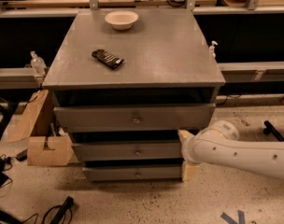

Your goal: Open middle drawer

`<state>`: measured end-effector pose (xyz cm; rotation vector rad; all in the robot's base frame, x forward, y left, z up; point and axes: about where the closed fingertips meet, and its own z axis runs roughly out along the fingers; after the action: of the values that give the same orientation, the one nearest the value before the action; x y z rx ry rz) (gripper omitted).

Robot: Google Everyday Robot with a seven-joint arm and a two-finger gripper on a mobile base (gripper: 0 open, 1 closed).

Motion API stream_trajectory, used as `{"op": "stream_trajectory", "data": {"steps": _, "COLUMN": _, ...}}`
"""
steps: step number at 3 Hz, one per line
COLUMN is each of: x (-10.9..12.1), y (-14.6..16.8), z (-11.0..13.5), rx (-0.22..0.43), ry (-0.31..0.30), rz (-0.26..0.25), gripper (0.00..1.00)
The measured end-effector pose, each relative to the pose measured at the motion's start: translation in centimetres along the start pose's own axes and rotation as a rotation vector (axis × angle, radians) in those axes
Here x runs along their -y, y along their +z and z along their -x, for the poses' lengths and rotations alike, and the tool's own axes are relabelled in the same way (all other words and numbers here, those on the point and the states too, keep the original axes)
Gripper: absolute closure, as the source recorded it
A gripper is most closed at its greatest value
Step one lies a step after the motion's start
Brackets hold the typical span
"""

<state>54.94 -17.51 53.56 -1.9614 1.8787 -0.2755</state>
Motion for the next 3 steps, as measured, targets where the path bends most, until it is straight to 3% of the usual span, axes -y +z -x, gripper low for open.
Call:
{"op": "stream_trajectory", "data": {"steps": 1, "x": -0.7, "y": 4.0, "z": 0.4, "rx": -0.040, "ry": -0.024, "rz": 0.056, "gripper": 0.00}}
{"op": "stream_trajectory", "data": {"steps": 3, "x": -0.4, "y": 9.4, "z": 1.4, "rx": -0.076, "ry": -0.053, "rz": 0.113, "gripper": 0.00}}
